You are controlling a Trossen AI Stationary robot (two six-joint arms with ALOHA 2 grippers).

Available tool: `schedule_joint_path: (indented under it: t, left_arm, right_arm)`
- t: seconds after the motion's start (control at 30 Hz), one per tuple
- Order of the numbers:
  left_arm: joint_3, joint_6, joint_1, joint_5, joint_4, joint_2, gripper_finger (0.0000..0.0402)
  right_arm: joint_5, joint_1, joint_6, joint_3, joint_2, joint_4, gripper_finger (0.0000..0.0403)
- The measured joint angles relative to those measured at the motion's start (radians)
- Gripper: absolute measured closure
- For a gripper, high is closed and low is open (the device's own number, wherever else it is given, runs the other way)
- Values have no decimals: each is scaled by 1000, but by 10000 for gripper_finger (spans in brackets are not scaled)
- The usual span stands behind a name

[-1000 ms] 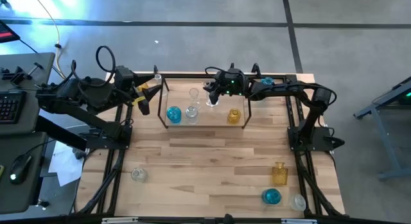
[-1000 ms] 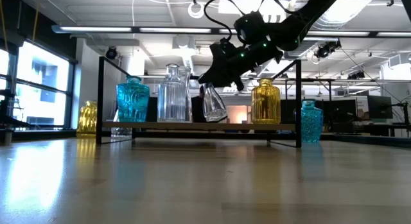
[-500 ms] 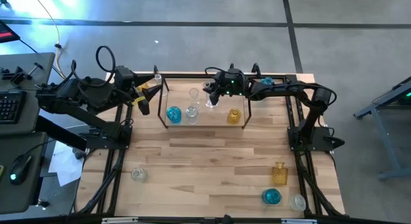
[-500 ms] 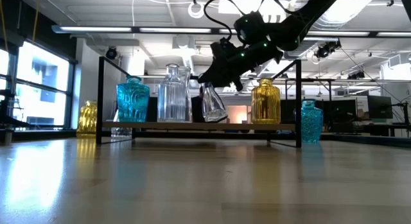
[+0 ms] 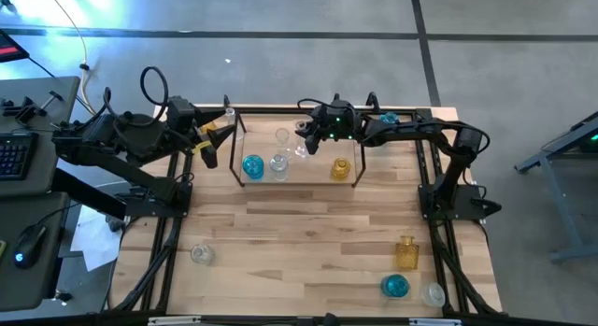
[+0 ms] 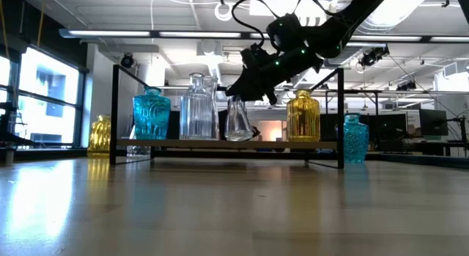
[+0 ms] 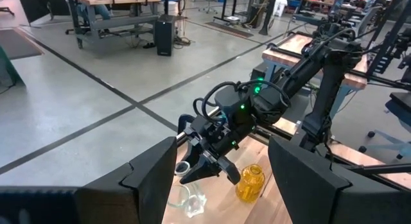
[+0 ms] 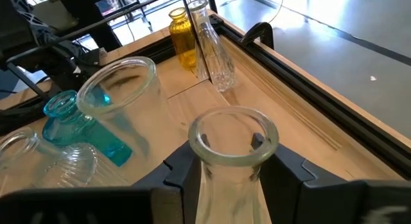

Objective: Sort vases onto shelf
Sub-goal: Put the transparent vase on the shelf aligned with the other transparent vases

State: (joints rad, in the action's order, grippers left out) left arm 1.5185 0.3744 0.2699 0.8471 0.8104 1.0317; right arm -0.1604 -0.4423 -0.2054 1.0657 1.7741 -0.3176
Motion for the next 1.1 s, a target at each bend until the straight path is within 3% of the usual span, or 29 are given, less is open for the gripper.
schedule_joint_path:
  t: [1.1]
  left_arm:
    - [0,0,0,-18,0,0,165]
  right_arm:
    - [18,0,23,0,-1,39,287]
